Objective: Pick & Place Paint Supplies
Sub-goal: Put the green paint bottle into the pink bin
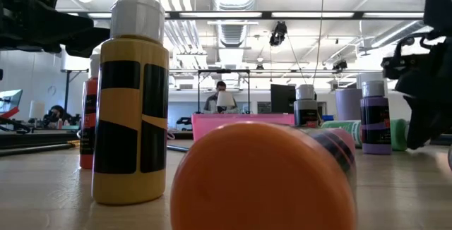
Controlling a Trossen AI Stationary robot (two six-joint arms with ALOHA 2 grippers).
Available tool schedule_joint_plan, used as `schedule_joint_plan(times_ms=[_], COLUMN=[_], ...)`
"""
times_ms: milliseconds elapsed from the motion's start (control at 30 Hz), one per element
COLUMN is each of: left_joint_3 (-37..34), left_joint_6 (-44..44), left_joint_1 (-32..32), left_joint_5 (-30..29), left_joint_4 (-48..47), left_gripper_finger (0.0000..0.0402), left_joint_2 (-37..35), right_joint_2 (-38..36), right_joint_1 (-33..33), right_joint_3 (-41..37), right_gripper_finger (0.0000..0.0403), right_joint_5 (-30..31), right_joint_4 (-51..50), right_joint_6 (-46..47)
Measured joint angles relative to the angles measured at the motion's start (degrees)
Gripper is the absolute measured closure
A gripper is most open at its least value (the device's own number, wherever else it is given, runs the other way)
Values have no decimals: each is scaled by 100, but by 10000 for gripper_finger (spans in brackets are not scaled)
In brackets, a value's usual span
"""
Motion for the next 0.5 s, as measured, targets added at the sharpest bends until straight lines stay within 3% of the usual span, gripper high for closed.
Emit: schedule_joint_plan(times_ms=[233,500], left_joint_3=[0,0], left_joint_6=[0,0], left_joint_1=[1,1], left_joint_5=[0,0], left_joint_4=[0,0], left_gripper_finger=[119,119], left_joint_2=[2,2], right_joint_2=[-11,-9], right_joint_1=[2,2], right_joint_3=[-83,69], right_gripper_finger=[287,290], right_joint_5=[18,20], right_joint_4=[142,123], right_joint_6=[-62,-345])
